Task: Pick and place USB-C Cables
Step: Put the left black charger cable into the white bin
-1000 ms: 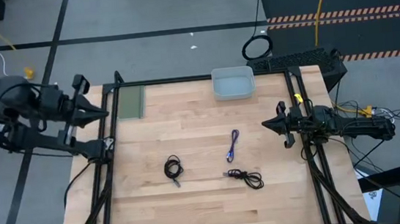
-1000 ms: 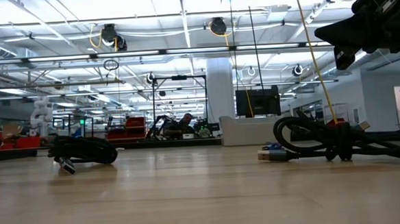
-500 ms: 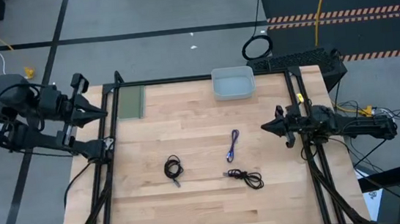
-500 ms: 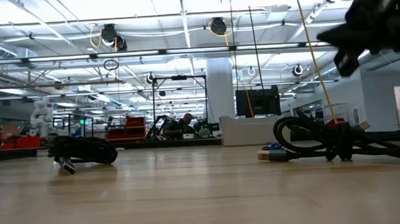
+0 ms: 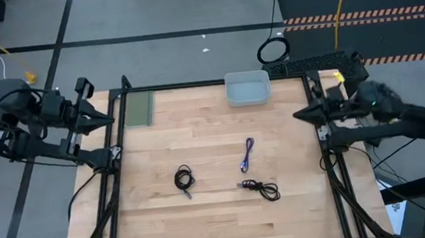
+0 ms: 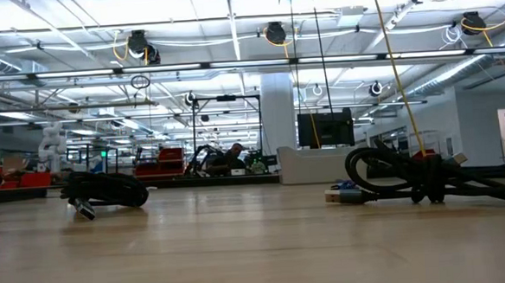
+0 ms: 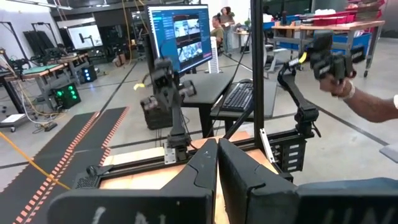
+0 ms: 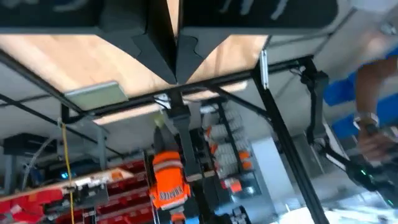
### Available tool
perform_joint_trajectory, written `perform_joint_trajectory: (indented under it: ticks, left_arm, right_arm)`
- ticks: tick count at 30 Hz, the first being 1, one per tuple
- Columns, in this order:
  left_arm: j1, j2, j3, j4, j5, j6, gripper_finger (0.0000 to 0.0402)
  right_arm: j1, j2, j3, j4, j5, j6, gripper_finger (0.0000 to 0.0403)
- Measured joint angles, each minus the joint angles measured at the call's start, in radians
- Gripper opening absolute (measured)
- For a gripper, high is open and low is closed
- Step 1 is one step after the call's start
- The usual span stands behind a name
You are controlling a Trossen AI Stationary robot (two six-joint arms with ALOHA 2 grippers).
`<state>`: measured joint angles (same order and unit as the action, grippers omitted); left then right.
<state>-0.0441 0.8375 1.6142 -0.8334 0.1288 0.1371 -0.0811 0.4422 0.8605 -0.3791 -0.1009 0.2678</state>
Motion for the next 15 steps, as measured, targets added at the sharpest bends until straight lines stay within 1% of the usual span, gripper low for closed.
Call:
perform_joint_trajectory:
  ticks: [3,8,10,15]
  left_arm:
    - [0.0,0.0,0.0,0.0,0.0,0.01,0.0019]
    - [0.0,0.008,0.0,0.005,-0.009,0.048,0.0019]
    - [0.0,0.014,0.0,0.014,-0.011,0.045,0.0019]
    - [0.0,0.029,0.0,0.023,-0.012,0.045,0.0019]
  right_arm:
    - [0.0,0.106,0.179,-0.106,0.017,-0.045,0.0]
    - [0.0,0.272,0.447,-0.277,0.137,-0.115,0.0]
    - [0.0,0.327,0.537,-0.304,0.155,-0.149,0.0]
    - [0.0,0.435,0.71,-0.315,0.153,-0.209,0.0]
